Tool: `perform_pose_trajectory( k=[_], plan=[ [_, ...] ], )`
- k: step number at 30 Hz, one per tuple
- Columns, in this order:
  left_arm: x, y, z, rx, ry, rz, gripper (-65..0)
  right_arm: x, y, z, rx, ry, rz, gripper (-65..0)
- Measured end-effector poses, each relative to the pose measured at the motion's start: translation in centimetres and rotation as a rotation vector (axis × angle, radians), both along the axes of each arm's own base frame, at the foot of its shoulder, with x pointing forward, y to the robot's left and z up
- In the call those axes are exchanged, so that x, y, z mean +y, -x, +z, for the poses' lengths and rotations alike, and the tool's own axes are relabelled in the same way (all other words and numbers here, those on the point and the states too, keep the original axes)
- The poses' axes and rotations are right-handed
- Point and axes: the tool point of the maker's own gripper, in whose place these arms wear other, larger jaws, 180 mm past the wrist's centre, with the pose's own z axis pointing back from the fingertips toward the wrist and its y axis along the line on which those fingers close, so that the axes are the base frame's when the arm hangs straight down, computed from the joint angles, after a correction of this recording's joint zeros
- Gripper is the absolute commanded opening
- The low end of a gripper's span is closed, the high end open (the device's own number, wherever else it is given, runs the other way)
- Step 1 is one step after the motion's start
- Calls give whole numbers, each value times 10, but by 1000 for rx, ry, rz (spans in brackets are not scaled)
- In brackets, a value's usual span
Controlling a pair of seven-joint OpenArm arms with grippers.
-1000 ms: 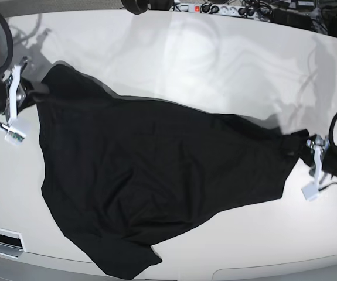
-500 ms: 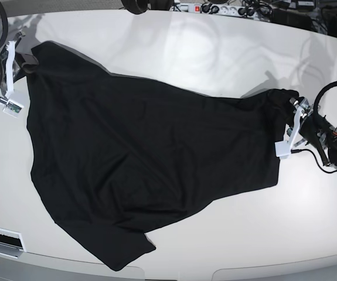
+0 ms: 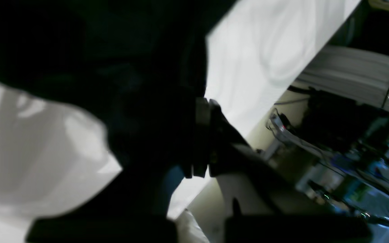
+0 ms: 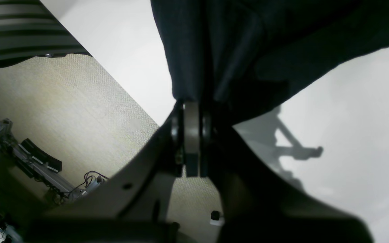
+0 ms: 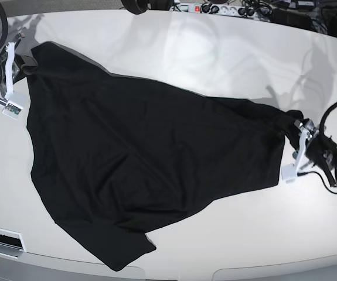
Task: Layout the t-shirt on the table in an organized manner, then fold the t-shirt properly
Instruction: 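Lower the stretched shirt onto the table with both grippers, then release the shirt with the left gripper and raise it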
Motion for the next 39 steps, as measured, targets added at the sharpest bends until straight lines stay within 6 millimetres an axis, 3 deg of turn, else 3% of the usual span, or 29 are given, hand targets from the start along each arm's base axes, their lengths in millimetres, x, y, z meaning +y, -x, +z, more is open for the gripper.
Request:
perform_pose_trajectory(
  k=[6, 10, 12, 16, 21, 24, 27, 30, 32, 39],
  plan=[
    [-2, 24, -15, 67, -9, 10, -638, 0, 0, 0, 0, 0, 0, -650],
    [-2, 18, -11, 52, -12, 10, -284, 0, 0, 0, 0, 0, 0, -650],
    [-1, 5, -2, 19, -13, 11, -226, 0, 0, 0, 0, 0, 0, -650],
    [3, -33, 30, -91, -15, 9, -226, 0, 0, 0, -1, 0, 0, -650],
    [16, -96, 95, -339, 34, 100, -226, 0, 0, 0, 0, -1, 0, -650],
    [38, -136, 129, -531, 86, 278, -226, 0, 0, 0, -1, 0, 0, -650],
    [78, -163, 146, -654, 129, 528, -226, 0, 0, 0, -1, 0, 0, -650],
    [119, -169, 135, -667, 174, 785, -226, 0, 0, 0, -1, -2, -1, -650],
    [133, -161, 110, -607, 199, 897, -226, 3, -2, 1, -12, -15, -6, -650],
    [112, -136, 20, -498, 215, 988, -226, 5, -5, 2, -24, -30, -10, -650]
  ],
)
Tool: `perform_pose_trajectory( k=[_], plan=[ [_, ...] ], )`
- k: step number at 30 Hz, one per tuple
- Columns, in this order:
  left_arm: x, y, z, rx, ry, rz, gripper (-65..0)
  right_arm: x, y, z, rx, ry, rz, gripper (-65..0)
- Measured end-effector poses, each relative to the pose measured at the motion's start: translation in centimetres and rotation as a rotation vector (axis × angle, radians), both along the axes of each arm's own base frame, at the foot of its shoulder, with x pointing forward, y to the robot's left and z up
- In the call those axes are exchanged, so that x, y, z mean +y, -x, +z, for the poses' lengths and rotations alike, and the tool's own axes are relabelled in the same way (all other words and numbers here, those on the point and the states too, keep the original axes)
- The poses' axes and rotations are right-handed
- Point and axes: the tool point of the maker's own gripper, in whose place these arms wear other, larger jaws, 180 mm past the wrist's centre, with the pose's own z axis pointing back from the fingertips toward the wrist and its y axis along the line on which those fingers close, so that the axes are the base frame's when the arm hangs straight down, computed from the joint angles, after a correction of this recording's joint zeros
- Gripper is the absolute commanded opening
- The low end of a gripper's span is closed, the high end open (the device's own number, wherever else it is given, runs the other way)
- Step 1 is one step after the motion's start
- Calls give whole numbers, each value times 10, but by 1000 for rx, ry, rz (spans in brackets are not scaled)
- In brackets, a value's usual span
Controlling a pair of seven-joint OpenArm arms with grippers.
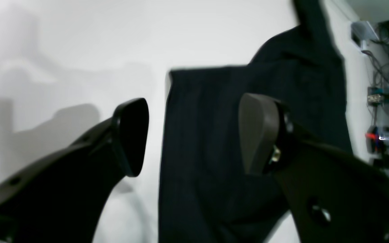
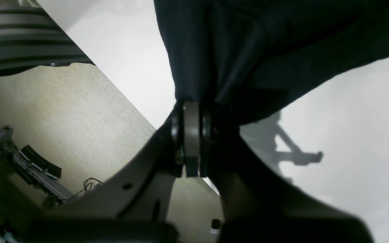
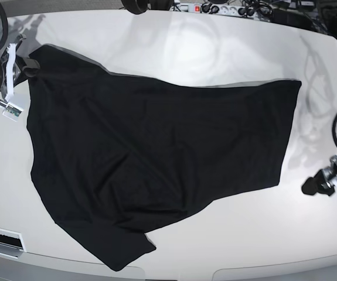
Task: Layout the t-shirt on the table in an organized manner, then fold the t-shirt properly
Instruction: 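Release the shirt with the left gripper and raise it, then reach the left gripper to the bunched shirt fabric and grasp it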
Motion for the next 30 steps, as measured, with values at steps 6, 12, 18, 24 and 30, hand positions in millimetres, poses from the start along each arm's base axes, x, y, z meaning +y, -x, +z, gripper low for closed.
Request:
perform_pose_trajectory(
  k=[6, 12, 18, 24, 30],
  plan=[
    [-13, 16, -60, 34, -80, 95, -226, 0, -1, 0, 7, 1, -25, -650],
    [-40, 14, -84, -32, -86, 165, -226, -1, -1, 0, 11, 2, -40, -650],
    [-93, 21, -85, -80, 25, 11, -296, -1, -1, 0, 14, 3, -50, -650],
    [-138, 31, -77, -69, 11, -210, -650, 0, -2, 0, 11, 0, -51, -650],
    [-163, -3, 10, -266, -70, -375, -650, 3, -5, 2, -9, -23, -59, -650]
  ],
)
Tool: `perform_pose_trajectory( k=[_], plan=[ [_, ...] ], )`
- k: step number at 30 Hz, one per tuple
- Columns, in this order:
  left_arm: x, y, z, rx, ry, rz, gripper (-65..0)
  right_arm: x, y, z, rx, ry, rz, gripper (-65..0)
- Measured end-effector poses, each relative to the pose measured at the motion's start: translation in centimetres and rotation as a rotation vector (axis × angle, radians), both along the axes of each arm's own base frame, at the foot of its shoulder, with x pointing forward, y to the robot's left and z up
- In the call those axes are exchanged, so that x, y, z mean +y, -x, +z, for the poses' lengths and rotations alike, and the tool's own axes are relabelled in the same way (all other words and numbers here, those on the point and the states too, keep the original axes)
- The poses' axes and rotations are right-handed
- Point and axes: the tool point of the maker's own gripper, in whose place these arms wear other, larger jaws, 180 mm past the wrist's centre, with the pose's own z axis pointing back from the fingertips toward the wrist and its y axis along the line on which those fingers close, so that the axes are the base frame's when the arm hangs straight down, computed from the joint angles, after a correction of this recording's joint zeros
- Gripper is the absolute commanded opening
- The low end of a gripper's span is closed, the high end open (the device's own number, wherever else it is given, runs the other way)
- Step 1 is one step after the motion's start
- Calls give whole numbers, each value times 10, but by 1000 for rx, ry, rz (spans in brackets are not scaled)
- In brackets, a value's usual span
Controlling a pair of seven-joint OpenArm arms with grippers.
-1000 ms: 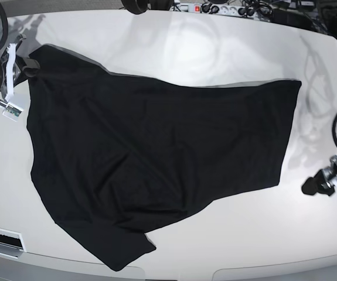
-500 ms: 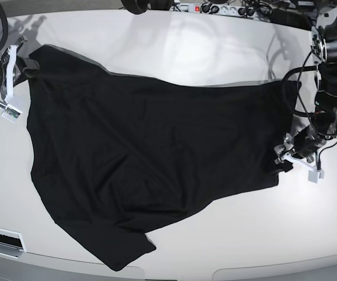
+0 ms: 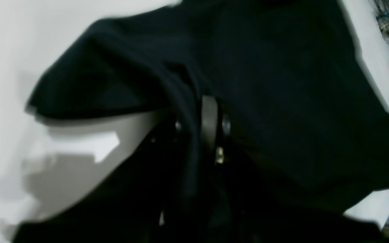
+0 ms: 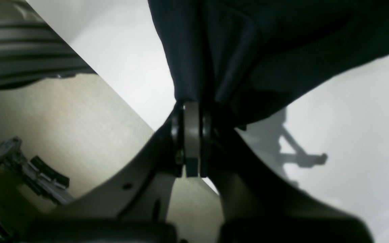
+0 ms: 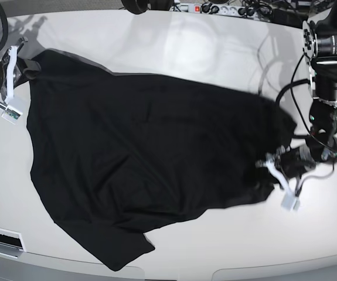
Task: Layout the t-shirt on the table in an organized manner, then fold the t-shirt properly
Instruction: 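Reach the left gripper to the bunched shirt fabric and grasp it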
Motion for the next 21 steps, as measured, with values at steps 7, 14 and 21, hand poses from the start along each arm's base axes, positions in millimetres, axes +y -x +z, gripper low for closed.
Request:
perform_pose_trajectory(
  k=[7, 14, 21],
  plan=[
    [-82, 30, 53, -68, -25, -329, -650, 3, -3, 1, -15, -19, -7, -650],
    [-190, 131, -4, 108, -36, -716, -650, 4, -3, 1, -15, -20, -7, -650],
    [-215, 194, -47, 195, -194, -952, -650, 4, -3, 1, -16, -20, -7, -650]
  ],
)
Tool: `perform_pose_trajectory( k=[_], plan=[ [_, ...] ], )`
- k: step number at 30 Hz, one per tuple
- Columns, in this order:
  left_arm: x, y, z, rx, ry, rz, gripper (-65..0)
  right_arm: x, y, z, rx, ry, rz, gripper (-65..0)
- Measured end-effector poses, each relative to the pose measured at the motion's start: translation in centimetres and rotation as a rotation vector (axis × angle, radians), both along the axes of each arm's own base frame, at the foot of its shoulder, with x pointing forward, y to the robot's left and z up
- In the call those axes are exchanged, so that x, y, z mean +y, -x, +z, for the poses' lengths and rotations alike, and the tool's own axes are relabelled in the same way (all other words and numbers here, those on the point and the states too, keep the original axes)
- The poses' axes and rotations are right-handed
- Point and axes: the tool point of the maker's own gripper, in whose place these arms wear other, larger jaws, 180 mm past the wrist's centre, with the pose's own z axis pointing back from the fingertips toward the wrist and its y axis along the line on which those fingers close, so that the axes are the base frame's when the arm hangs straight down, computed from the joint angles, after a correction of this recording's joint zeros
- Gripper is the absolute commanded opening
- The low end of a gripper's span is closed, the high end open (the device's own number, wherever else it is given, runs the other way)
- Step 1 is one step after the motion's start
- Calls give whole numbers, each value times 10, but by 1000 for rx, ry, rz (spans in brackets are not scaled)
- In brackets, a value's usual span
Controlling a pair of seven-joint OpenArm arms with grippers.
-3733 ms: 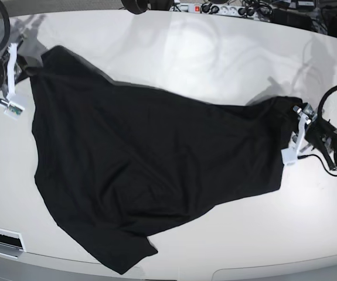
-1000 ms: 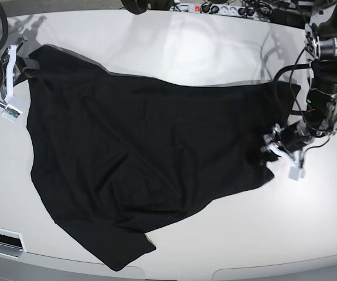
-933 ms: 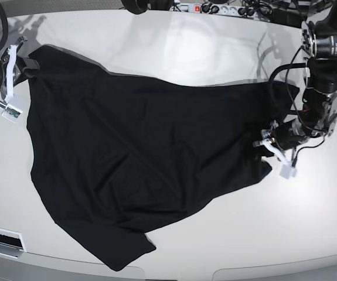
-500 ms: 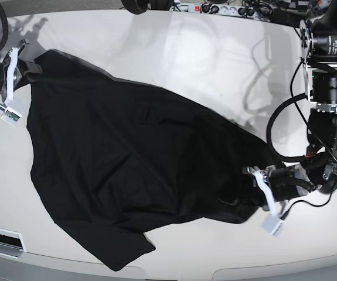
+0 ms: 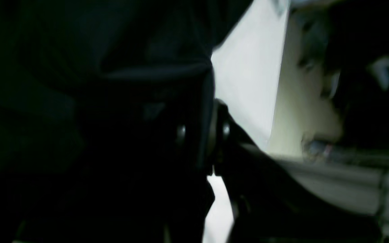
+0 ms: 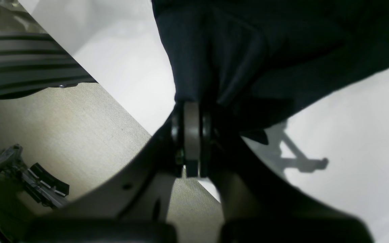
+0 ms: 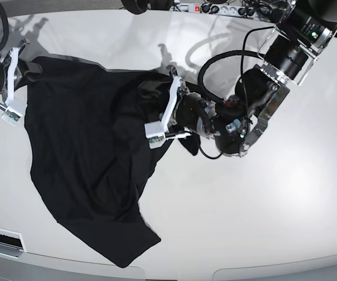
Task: Layout the t-shirt on the table in an organized manner, then fold the t-shirt properly
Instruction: 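Reach the left gripper to the bunched shirt fabric and grasp it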
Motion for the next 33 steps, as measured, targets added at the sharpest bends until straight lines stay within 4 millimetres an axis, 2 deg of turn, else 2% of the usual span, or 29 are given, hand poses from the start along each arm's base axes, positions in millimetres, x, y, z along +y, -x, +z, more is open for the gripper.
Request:
perform_pose_trajectory(
  k=[1, 4, 5, 6, 7, 9, 11, 14, 16, 18, 20, 22, 24, 27, 33],
  plan=[
    [1, 1, -2, -3, -10, -5, -587, 0, 0, 0, 0, 0, 0, -650],
    [2, -5, 3, -4, 5, 12, -301, 0, 0, 0, 0, 1, 0, -650],
    [1, -8, 9, 5, 33, 30, -228, 0, 0, 0, 0, 1, 0, -650],
    [-1, -13, 17, 20, 77, 55, -183, 0, 0, 0, 0, 1, 0, -650],
    [-3, -19, 26, 31, 122, 83, -168, 0, 0, 0, 0, 1, 0, -650],
    [0, -36, 46, 39, 205, 150, -169, 0, 0, 0, 0, 0, 0, -650],
    [11, -59, 67, 16, 281, 236, -169, 0, 0, 0, 0, 0, 0, -650],
    [38, -100, 99, -42, 392, 400, -171, 0, 0, 0, 0, 1, 1, -650],
    [60, -121, 113, -80, 445, 506, -171, 0, 0, 0, 0, 0, 1, -650],
    [82, -132, 114, -103, 456, 597, -171, 1, -1, 0, -5, -4, -1, -650],
    [100, -136, 100, -94, 420, 694, -171, 2, -3, 1, -15, -15, -5, -650],
    [108, -133, 83, -73, 386, 770, -171, 4, -5, 2, -25, -24, -8, -650],
    [108, -125, 64, -37, 343, 809, -171, 4, -5, 2, -26, -25, -8, -650],
    [90, -110, 50, 17, 347, 806, -171, 4, -5, 3, -26, -26, -9, -650],
    [23, -80, 49, 62, 405, 643, -171, 4, -5, 3, -29, -28, -9, -650]
  ],
)
